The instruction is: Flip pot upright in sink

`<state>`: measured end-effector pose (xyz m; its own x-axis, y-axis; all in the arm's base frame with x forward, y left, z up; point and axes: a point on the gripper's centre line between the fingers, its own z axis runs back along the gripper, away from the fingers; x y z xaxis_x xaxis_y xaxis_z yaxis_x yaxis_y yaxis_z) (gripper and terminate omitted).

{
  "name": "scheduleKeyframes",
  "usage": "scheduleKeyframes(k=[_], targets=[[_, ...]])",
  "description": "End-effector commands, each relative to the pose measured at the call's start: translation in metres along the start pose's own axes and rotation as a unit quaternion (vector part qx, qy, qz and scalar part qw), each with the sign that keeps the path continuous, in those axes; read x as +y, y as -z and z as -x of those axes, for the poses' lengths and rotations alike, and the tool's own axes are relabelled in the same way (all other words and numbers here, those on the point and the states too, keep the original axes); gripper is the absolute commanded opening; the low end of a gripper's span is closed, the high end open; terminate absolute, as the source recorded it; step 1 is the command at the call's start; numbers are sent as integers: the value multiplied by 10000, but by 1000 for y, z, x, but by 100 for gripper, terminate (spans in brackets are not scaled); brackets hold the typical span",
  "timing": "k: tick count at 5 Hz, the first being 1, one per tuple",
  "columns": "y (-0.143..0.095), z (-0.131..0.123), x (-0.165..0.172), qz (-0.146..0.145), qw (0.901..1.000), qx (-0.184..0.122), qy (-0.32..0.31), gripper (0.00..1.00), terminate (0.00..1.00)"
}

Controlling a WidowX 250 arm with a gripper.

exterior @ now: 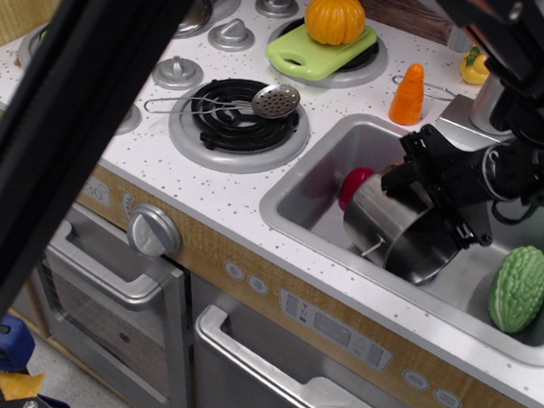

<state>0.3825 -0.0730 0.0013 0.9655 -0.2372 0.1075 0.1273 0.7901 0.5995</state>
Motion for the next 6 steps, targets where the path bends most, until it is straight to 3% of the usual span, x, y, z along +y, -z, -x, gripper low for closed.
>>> scheduleKeyframes(k=[1,2,3,4,5,6], targets=[[-31,-13,9,572,9974,213,-392,0,0],[-44,-18,6,1089,9903,534,-683,0,0],[-46,-13,3,1336,9853,648,-850,0,0],[-29,-3,6,1527,9819,706,-866,0,0],[-14,1,15,1704,9800,697,-752,100,0],[-14,1,15,1704,9800,697,-752,100,0]])
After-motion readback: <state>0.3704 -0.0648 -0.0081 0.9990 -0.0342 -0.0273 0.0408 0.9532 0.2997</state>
